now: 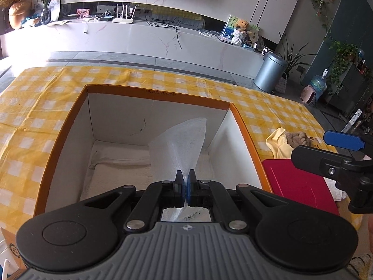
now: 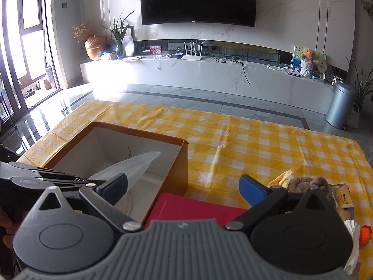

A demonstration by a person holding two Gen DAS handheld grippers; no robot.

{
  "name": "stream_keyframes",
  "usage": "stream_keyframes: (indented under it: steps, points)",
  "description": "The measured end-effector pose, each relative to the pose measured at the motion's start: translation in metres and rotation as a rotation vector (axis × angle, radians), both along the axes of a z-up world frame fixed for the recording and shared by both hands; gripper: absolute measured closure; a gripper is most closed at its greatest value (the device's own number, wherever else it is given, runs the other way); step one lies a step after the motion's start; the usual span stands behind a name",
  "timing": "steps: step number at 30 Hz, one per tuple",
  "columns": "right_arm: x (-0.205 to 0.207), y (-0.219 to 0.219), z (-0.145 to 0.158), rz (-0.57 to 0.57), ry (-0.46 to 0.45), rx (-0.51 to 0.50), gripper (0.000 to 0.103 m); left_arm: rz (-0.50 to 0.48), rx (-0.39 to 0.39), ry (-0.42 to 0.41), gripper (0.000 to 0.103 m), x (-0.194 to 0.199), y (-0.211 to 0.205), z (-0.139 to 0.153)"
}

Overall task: Organize soft objects
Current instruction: 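Open the left tool to drop the mesh-wrapped cloth into the white box, then withdraw both tools from the white box back over the remaining items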

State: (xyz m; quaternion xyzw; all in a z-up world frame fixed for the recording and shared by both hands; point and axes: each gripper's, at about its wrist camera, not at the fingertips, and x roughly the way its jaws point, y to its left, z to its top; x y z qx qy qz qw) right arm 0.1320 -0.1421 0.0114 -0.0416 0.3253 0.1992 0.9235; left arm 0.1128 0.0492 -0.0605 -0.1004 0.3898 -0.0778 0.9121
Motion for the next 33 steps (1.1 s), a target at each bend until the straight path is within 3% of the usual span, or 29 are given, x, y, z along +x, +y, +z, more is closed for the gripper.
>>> stream_keyframes:
  steps: [3, 5, 6, 9, 10, 17, 22, 25, 28, 33]
  points:
    - [0.0, 0.003, -0.003, 0.004, 0.006, -0.011, 0.003, 0.007, -0.005, -0.038, 0.088, -0.005, -0.007, 0.0]
    - [0.0, 0.005, -0.005, 0.007, 0.011, -0.022, 0.003, -0.006, -0.008, -0.059, 0.044, -0.007, -0.013, 0.0]
    - [0.0, 0.005, -0.005, 0.009, 0.014, -0.027, 0.003, -0.008, -0.002, -0.066, 0.036, -0.008, -0.015, 0.002]
    - [-0.001, 0.003, -0.005, 0.008, 0.015, -0.017, 0.003, 0.018, 0.041, -0.096, 0.026, -0.013, -0.015, 0.007]
    - [-0.001, 0.002, -0.004, 0.008, 0.014, -0.016, 0.003, 0.015, 0.053, -0.106, 0.019, -0.015, -0.014, 0.009]
    - [0.001, -0.004, -0.003, -0.019, 0.019, 0.01, 0.003, 0.07, 0.057, -0.163, 0.009, -0.021, -0.006, 0.021]
    - [0.001, -0.01, -0.003, -0.039, 0.024, 0.013, 0.003, 0.117, 0.088, -0.179, 0.008, -0.022, -0.008, 0.024]
    - [-0.001, -0.018, 0.0, -0.052, 0.022, 0.027, 0.003, 0.095, 0.098, -0.2, 0.008, -0.024, -0.009, 0.027]
    - [-0.003, -0.031, 0.002, -0.053, 0.018, 0.043, 0.003, 0.082, 0.067, -0.185, 0.008, -0.025, -0.006, 0.029]
    - [-0.001, -0.065, 0.009, -0.156, 0.017, 0.067, 0.003, 0.06, -0.029, -0.213, 0.008, -0.031, 0.002, 0.039]
